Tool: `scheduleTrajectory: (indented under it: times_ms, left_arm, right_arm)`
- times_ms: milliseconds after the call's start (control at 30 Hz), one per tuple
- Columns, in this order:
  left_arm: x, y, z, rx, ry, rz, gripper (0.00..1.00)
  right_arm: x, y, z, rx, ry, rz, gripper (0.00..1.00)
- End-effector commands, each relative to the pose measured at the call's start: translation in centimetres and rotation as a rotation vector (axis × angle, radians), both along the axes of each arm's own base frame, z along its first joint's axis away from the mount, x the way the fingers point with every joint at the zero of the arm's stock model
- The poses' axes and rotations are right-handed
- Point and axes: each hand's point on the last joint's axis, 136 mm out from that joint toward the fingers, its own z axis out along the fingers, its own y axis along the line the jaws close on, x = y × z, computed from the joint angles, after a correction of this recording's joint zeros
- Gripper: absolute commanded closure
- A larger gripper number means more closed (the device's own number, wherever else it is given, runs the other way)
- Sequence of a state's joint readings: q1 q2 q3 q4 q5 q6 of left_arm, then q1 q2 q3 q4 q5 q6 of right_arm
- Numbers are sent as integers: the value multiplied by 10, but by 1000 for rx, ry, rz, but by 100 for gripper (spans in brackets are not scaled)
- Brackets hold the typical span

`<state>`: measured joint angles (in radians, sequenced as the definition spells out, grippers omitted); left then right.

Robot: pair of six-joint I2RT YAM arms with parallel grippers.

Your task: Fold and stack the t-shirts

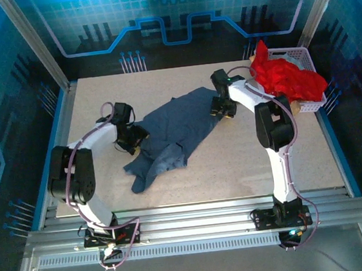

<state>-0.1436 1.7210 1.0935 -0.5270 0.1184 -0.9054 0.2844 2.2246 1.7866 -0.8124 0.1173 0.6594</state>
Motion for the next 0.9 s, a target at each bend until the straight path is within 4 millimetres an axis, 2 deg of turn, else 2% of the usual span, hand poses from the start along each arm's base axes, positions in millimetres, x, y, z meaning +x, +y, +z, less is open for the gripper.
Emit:
scheduleTrajectory:
  times_ms: [0, 100, 167, 200, 267, 333, 467, 633, 767, 867]
  left_arm:
    - [27, 2, -4, 7, -57, -57, 55]
    - [40, -5, -12, -29, -34, -104, 77]
    - [47, -2, -11, -18, -35, -118, 96]
    - [51, 1, -7, -10, -48, -115, 100]
    - [59, 8, 10, 11, -90, -111, 100]
    - [68, 12, 37, 37, -153, -121, 100]
    - [84, 4, 107, 4, -333, -152, 100]
    - [83, -2, 175, -19, -521, -175, 100]
    - [74, -6, 232, -25, -681, -218, 100]
    - [66, -21, 273, -92, -799, -292, 100]
  right_arm:
    - [0, -6, -4, -24, 34, -7, 62]
    - [4, -4, 0, -19, 21, -5, 82]
    - [5, -6, 7, -28, 6, -5, 95]
    - [6, -7, 11, -34, -7, -6, 100]
    - [9, -9, 25, -46, -49, -4, 100]
    - [11, -9, 44, -48, -100, 2, 100]
    - [11, -11, 84, -40, -193, 11, 100]
    - [5, -21, 128, -44, -298, -4, 100]
    - [-3, -25, 147, -37, -341, -11, 100]
    - [-10, -26, 151, -28, -348, -16, 100]
